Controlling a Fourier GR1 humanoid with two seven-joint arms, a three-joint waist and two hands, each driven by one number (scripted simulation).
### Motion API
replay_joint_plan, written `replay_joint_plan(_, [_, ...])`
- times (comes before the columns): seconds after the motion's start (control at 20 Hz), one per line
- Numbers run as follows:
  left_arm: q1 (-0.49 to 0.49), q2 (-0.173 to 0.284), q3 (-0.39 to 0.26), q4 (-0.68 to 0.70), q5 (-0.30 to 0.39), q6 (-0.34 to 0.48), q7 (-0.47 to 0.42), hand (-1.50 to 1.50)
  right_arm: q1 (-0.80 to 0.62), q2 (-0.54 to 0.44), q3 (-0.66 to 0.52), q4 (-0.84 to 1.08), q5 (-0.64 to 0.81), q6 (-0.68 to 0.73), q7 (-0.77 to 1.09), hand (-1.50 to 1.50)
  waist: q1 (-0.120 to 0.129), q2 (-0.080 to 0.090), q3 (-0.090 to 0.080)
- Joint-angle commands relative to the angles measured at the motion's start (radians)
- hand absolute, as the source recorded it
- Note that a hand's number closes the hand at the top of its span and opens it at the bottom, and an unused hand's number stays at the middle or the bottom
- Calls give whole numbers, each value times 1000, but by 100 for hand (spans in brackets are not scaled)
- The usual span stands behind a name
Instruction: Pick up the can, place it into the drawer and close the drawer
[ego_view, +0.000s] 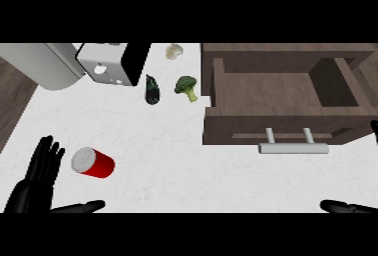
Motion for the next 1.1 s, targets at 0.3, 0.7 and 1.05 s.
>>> replay_joint_plan(0.3, [-46,15,61,323,5,29,-240,-150,-7,8,-11,-74,5,-16,86,-150,0,0,0])
replay_joint_plan(0.7, [-187,72,107,553,12,38,-294,-150,-7,35,-10,-91,18,-17,77,-150,-1,0,0])
replay_joint_plan(1.05, [-285,66,124,764,31,63,-386,-150,14,-3,-64,-103,-13,44,95,-150,-2,1,0])
